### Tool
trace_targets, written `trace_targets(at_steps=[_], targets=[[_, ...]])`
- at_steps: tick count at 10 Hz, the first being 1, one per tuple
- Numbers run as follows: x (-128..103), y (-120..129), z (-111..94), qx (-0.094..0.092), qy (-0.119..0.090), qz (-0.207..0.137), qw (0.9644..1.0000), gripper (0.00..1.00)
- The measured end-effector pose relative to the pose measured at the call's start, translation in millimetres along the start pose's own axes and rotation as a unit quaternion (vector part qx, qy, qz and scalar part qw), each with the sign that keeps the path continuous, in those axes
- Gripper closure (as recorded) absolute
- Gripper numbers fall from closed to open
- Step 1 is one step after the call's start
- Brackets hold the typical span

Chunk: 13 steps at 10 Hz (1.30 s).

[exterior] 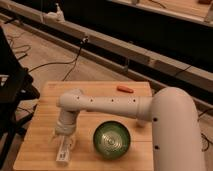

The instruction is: Place the bottle in the ceramic bowl

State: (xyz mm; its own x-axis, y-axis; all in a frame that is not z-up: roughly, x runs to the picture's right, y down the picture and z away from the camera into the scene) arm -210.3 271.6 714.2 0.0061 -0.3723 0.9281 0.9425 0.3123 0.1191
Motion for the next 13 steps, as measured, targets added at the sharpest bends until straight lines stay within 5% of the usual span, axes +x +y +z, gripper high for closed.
trace_targets(at_steps=[7, 13], targets=[[13.5, 18.7, 20.2, -0.01, -0.027, 0.033, 0.999, 0.36], [30.3, 13.4, 27.0, -0.012, 0.012, 0.032, 0.9994, 0.91]])
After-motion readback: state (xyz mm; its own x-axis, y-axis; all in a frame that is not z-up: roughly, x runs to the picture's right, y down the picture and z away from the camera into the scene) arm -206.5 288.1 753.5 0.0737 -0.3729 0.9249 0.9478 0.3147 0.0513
